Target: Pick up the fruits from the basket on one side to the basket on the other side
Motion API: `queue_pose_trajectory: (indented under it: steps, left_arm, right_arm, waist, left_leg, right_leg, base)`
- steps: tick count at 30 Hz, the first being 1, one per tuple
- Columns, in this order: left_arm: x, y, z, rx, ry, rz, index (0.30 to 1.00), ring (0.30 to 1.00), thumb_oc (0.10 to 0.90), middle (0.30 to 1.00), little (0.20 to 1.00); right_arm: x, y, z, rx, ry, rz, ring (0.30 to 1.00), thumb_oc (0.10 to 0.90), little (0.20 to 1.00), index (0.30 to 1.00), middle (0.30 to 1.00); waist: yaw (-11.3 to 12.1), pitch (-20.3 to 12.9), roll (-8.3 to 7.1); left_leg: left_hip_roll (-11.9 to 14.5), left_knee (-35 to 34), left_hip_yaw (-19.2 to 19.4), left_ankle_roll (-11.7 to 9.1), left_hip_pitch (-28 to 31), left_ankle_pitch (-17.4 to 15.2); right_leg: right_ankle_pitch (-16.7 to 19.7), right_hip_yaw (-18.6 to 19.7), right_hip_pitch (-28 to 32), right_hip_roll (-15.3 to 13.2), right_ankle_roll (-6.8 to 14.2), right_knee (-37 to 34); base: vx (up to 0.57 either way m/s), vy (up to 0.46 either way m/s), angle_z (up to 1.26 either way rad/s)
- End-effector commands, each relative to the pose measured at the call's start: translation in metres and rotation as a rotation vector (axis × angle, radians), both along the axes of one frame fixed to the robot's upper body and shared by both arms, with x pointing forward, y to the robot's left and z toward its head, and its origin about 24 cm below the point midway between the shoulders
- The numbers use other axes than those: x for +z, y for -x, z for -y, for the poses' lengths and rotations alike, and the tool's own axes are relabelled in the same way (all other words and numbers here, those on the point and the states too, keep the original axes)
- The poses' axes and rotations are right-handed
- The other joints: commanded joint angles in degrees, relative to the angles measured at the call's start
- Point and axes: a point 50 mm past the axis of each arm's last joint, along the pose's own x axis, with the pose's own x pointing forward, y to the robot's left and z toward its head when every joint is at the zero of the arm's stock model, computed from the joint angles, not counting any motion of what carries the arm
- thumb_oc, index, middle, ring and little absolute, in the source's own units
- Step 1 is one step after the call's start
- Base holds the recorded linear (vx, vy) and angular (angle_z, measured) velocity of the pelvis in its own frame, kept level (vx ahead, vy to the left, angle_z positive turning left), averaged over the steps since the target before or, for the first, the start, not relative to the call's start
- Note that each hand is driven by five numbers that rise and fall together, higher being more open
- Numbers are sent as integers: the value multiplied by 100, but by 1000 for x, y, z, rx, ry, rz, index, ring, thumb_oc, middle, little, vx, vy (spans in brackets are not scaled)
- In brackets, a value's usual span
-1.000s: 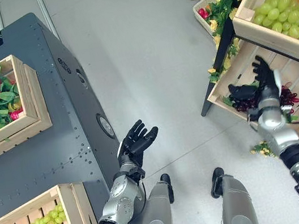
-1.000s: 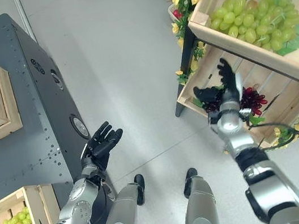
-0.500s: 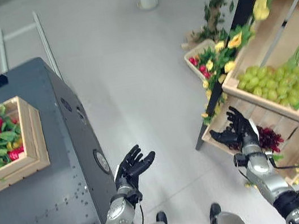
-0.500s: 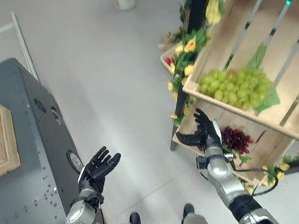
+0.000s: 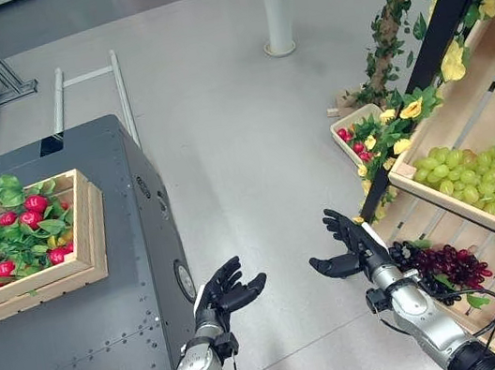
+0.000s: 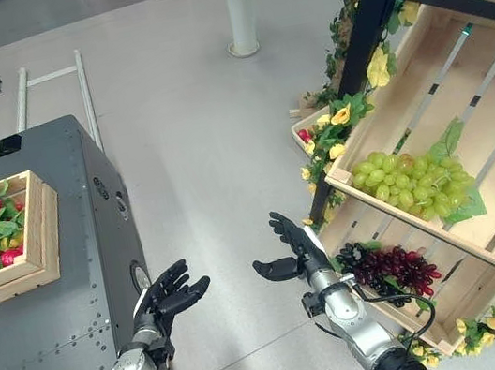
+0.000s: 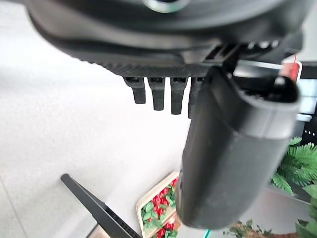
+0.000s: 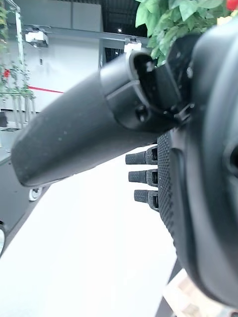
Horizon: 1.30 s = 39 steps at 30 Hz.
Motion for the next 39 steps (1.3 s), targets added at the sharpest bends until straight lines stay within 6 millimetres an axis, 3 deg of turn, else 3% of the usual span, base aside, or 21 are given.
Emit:
queue_pose_trajectory:
  steps: [1,7,11,12,14,15,16,17,19,21,23,24,26,27,30,33,35,36,37,39]
  left_arm:
    - [34,-23,-2,-30,-47,186,900,900,800,900,900]
    - [36,-26,1,-20,-45,196,900,900,800,900,900]
    - [43,-31,9,-83,-49,243,900,900,800,900,900]
    - [45,-32,10,-104,-59,256,900,900,800,900,900]
    - [50,-34,9,-155,-79,285,900,900,800,900,900]
    - [51,-35,8,-166,-81,290,900,900,800,900,900]
    - [53,-34,7,-219,-98,299,900,900,800,900,900]
    - [53,-34,7,-232,-103,297,900,900,800,900,900]
    - [50,-33,5,-275,-112,268,900,900,800,900,900]
    - [52,-38,8,-323,-104,270,900,900,800,900,900]
    - [58,-48,22,-424,-114,305,900,900,800,900,900]
    - [60,-51,28,-459,-114,314,900,900,800,900,900]
    - [59,-54,34,-468,-103,304,900,900,800,900,900]
    - [56,-51,32,-434,-85,295,900,900,800,900,900]
    - [53,-46,31,-430,-53,289,900,900,800,900,900]
    - [54,-45,43,-516,-32,295,900,900,800,900,900]
    - [54,-48,53,-583,-41,299,900,900,800,900,900]
    - [53,-48,57,-602,-37,294,900,900,800,900,900]
    - [53,-50,62,-629,-35,290,900,900,800,900,900]
    - [53,-50,64,-639,-40,282,900,900,800,900,900]
  right_arm:
    - [34,-12,-19,93,-74,173,900,800,900,900,900]
    - [34,-11,-22,110,-88,157,900,800,900,900,900]
    - [36,-13,-25,128,-108,147,900,800,900,900,900]
    - [36,-13,-25,133,-114,148,900,800,900,900,900]
    - [37,-11,-25,133,-130,160,900,800,900,900,900]
    - [37,-11,-25,134,-133,163,900,800,900,900,900]
    - [35,-7,-21,123,-142,165,900,800,900,900,900]
    - [34,-7,-20,115,-146,160,900,800,900,900,900]
    - [31,-4,-14,79,-168,138,900,800,900,900,900]
    - [33,-5,-15,74,-166,142,900,800,900,900,900]
    - [34,-10,-13,44,-163,160,900,800,900,900,900]
    - [34,-13,-12,29,-157,162,900,800,900,900,900]
    - [33,-17,-10,29,-163,151,900,800,900,900,900]
    - [35,-18,-11,50,-170,148,900,800,900,900,900]
    - [35,-15,-2,28,-174,137,900,800,900,900,900]
    - [31,-8,12,-58,-172,150,900,800,900,900,900]
    - [32,-8,20,-119,-181,168,900,800,900,900,900]
    - [32,-8,23,-141,-186,172,900,800,900,900,900]
    - [32,-8,26,-170,-196,182,900,800,900,900,900]
    - [31,-6,25,-183,-197,183,900,800,900,900,900]
  waist:
    - [139,-173,-77]
    - [224,-195,-95]
    - [266,-123,-109]
    - [275,-100,-104]
    - [291,16,-93]
    - [294,53,-100]
    - [216,210,-75]
    - [180,234,-66]
    - [-3,338,-55]
    - [-212,351,-34]
    - [-425,275,-1]
    - [-468,224,3]
    - [-460,165,-39]
    - [-377,171,-99]
    - [-327,144,-222]
    - [-441,139,-335]
    - [-592,69,-359]
    - [-649,37,-324]
    - [-798,-32,-187]
    - [-892,-111,-81]
  left_leg:
    - [-301,-280,96,314,-176,214]
    - [-354,-348,-34,306,-254,266]
    - [-418,-169,-3,413,-277,182]
    - [-441,-75,-19,465,-310,139]
    - [-617,217,-136,716,-430,23]
    - [-662,258,-152,755,-434,3]
    - [-764,340,-272,840,-414,-22]
    - [-776,346,-320,847,-415,-14]
    - [-804,297,-614,818,-320,37]
    - [-835,212,-956,788,-273,45]
    - [-891,54,-1423,772,-297,47]
    - [-896,24,-1591,761,-331,56]
    - [-839,154,-1664,679,-432,62]
    - [-728,351,-1518,594,-457,11]
    - [-524,612,-1143,461,-588,35]
    - [-287,1690,157,340,-1075,-19]
    - [-102,2292,1129,296,-1210,-259]
    - [-51,2342,1379,257,-1125,-425]
    - [-58,1621,1848,327,-739,-650]
    - [-78,822,1937,347,-401,-501]
  right_leg:
    - [54,-63,-67,168,-625,145]
    - [163,-192,-48,138,-581,-51]
    - [42,-241,-129,-9,-536,316]
    - [-44,-231,-168,-58,-528,565]
    - [68,-111,-666,-411,-443,2169]
    - [115,-40,-807,-475,-425,2494]
    - [376,313,-1324,-444,-412,3403]
    - [439,419,-1430,-392,-420,3480]
    - [635,940,-1643,-60,-428,3130]
    - [687,1484,-1689,300,-451,2212]
    - [573,2386,-1585,776,-501,1144]
    - [455,2604,-1478,905,-541,1073]
    - [262,2410,-1266,869,-573,1058]
    - [254,2049,-1153,696,-552,997]
    - [208,1726,-820,619,-693,764]
    - [86,1023,-523,481,-826,549]
    - [54,547,-431,389,-871,384]
    - [-31,427,-368,387,-853,383]
    - [-130,202,-363,380,-762,485]
    - [-150,169,-395,406,-693,525]
  base:
    - [19,20,15]
    - [0,51,17]
    - [21,146,14]
    - [36,185,8]
    - [30,195,19]
    - [34,138,37]
    - [43,58,40]
    - [87,-12,47]
    - [131,-206,74]
    - [131,-340,90]
    - [88,-365,133]
    - [78,-332,140]
    - [110,-369,166]
    - [141,-375,174]
    - [101,-336,65]
    - [0,-202,63]
    - [3,-92,161]
    - [68,60,156]
    - [76,119,135]
    - [43,129,106]
